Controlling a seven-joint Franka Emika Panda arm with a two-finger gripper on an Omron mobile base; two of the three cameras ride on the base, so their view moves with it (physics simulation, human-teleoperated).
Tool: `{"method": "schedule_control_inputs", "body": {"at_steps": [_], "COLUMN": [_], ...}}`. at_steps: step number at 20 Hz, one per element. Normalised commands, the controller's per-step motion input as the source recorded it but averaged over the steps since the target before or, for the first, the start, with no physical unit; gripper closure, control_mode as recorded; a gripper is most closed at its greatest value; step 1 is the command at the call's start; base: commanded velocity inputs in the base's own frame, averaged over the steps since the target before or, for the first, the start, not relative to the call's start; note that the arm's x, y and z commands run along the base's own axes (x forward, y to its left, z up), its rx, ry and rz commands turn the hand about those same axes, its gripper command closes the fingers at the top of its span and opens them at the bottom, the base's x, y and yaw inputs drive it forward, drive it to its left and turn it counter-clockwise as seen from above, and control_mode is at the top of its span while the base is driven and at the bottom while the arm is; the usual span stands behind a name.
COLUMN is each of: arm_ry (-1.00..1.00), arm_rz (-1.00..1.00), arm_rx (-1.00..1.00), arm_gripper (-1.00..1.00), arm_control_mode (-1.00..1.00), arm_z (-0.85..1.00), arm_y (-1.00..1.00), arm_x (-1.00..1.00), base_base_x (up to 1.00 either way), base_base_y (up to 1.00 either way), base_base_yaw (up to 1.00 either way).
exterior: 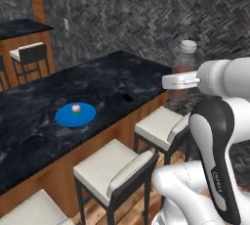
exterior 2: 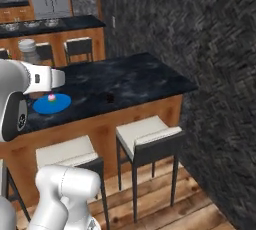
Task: Take the cinnamon bottle from the cabinet and place it on the dining table, next to the plate with the cupcake. Then take the chocolate from the dining counter and place it on the cupcake plate.
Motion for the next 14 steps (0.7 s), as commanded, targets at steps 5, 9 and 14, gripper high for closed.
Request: {"method": "schedule_control_inputs", "body": {"at_steps": [5,9,14], "arm_ry": [0.00,0.00,0.00], "arm_rz": [0.00,0.00,0.00], "arm_rx": [0.00,0.00,0.00], "arm_gripper": [1.00,1.00,1.00], "arm_control_mode": [1.00,1.00,1.00], "arm_z": [0.00,0.00,0.00], "arm_y": [0.00,0.00,0.00], "arm_x": [0.00,0.00,0.00], "base_base_x": [0.26,0.24,0.23], "base_base_y": [-0.45,-0.49,-0.43], "base_base_yaw": [0.29,0.24,0.32]}}
